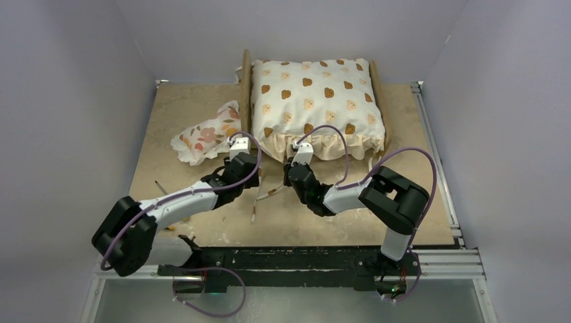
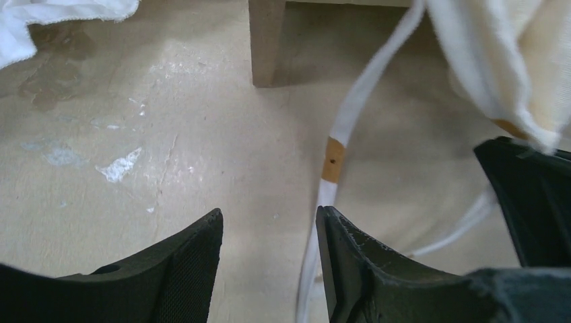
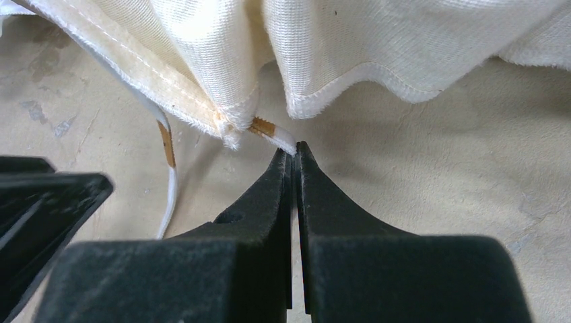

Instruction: Set up the pet bed

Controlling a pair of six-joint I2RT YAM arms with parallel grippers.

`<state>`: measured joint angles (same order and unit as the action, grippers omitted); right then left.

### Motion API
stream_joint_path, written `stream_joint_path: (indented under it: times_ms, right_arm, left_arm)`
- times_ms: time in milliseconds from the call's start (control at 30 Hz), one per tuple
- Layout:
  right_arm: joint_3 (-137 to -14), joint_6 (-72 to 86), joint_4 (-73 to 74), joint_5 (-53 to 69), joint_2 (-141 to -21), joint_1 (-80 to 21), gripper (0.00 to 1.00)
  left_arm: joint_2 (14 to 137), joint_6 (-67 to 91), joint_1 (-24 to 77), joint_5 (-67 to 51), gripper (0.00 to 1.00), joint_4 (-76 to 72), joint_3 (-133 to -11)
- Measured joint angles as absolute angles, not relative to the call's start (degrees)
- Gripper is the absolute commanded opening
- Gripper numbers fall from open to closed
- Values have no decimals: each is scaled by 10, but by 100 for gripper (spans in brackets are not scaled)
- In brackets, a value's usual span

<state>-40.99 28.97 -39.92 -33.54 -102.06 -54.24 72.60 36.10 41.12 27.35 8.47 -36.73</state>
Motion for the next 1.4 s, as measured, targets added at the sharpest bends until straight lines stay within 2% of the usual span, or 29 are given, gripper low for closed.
stream_joint_path:
  times_ms: [233,367,700,800,900,933,1167,1400]
  right_arm:
    - [-408,290,-400,-335,-1020,-540,0]
    - [-408,290,-400,-335,-1020,-537,0]
    - [-407,293,-401,-335,-1020,-536,1]
    - [-406,294,-402,-335,-1020,-536,1]
    - [-404,296,-403,-335,-1020,-535,1]
    - [-403,296,-403,-335,-1020,-535,1]
    - [-402,296,-403,-335,-1020,-532,0]
    - [-401,296,-404,-324,-1020,-532,1]
  left_arm:
    - [825,333,391,223,52,11,-370]
    - [840,333,391,197,51,-15,-369]
    - [879,333,391,187,34,-56,-369]
    - [890,333,396,200,23,-69,-370]
    - [894,332,408,222,3,-69,-370]
    - [895,331,414,228,0,-67,-371]
    - [882,281,424,264,0,-13,-406]
    - [853,137,424,321,0,-8,-529]
